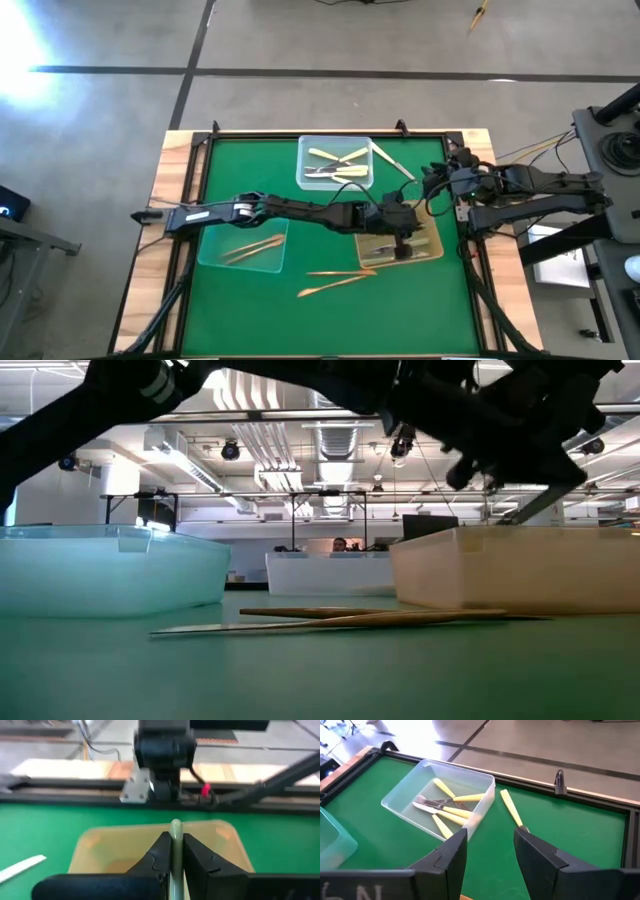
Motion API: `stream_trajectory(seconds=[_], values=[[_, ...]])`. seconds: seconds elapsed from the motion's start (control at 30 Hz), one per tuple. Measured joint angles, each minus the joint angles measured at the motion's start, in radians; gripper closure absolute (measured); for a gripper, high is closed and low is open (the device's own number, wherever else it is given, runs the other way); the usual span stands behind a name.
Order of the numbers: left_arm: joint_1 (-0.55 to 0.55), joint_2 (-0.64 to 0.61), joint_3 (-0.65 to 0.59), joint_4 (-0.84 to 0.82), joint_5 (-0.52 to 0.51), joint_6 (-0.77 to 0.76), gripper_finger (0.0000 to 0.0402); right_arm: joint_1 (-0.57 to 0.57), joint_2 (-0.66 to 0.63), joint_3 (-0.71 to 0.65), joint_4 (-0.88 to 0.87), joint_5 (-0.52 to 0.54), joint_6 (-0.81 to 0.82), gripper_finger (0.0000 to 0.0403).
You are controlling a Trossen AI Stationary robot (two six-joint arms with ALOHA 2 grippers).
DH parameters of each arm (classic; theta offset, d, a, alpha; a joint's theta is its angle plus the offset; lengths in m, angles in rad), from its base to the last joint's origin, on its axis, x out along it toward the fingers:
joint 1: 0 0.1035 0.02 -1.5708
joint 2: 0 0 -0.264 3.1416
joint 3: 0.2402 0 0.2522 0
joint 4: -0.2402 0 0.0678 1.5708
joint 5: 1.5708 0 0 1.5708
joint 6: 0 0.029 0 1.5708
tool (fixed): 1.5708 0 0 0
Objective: Sort silverware by color (type)
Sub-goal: Put the gray knife into the orange bin, then adjust the orange bin on the table
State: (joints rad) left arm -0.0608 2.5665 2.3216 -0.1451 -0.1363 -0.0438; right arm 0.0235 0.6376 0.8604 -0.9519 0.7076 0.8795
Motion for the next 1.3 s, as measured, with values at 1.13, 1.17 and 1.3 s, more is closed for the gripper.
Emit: stream_trajectory(seconds=[1.13,1.17,1.3], values=[[-0.016,-0.302,0.032,-1.034,0.225,-0.21,0.0273,0.0,0.105,-0.102,-0.199,-0.424,0.077,0.025],[-0.028,-0.315,0.032,-1.063,0.199,-0.236,0.0274,0.0,0.117,-0.12,-0.197,-0.444,0.082,0.025],[-0.076,-0.366,0.032,-1.123,0.096,-0.342,0.0275,0.0,0.159,-0.183,-0.192,-0.505,0.092,0.025]])
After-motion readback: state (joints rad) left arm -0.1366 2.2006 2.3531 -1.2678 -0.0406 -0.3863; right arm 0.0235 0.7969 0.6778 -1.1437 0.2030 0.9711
